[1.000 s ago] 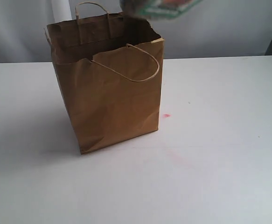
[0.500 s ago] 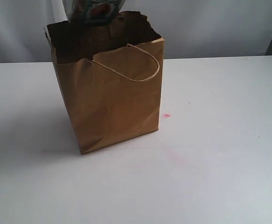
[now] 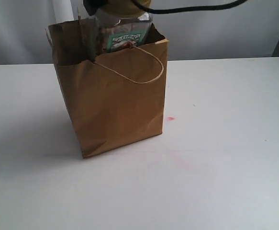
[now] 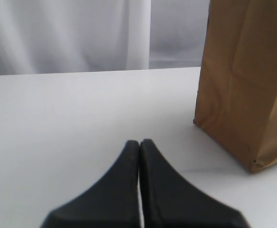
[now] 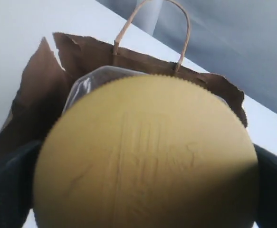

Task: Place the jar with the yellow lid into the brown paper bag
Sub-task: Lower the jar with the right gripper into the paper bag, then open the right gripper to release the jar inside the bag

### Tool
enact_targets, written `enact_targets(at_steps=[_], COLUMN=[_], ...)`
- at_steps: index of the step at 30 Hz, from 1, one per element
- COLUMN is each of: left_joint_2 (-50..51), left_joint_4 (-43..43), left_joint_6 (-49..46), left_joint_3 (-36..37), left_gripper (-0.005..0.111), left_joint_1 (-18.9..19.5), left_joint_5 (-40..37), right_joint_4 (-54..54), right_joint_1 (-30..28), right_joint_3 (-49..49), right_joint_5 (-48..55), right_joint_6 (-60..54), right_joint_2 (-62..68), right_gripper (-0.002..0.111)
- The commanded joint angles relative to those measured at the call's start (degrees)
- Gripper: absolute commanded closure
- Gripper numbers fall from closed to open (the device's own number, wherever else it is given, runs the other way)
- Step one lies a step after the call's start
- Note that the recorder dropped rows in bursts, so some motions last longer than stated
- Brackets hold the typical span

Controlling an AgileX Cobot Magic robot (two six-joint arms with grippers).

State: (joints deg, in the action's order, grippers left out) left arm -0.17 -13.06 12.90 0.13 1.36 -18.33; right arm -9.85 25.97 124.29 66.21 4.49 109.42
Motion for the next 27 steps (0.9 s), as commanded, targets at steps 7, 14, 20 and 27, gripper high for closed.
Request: enact_targets(at_steps=[7, 14, 20, 27], left_joint_2=[0.17, 0.17, 0.17, 0.17], left_joint_4=[0.22, 0.22, 0.22, 0.22], left_joint_6=[0.22, 0.22, 0.22, 0.22], left_joint_3=[-0.13, -0.13, -0.13, -0.13], left_gripper=[0.106, 0.106, 0.106, 0.106], left_joint_1=[-0.15, -0.15, -0.15, -0.15], left_joint_5=[0.57, 0.57, 0.57, 0.57], right_joint_4=[-0.01, 0.23, 0.45, 0.45], right_joint_1=[-0.91, -2.18, -2.18, -2.18], right_joint_3=[0.40, 0.45, 0.45, 0.45], right_joint_5=[-1.21, -1.32, -1.54, -1.85], right_joint_6=[-1.01, -1.30, -1.50, -1.50], right_joint_2=[11.38, 16.45, 19.93, 20.08], right_gripper=[0.108, 0.108, 0.108, 0.108])
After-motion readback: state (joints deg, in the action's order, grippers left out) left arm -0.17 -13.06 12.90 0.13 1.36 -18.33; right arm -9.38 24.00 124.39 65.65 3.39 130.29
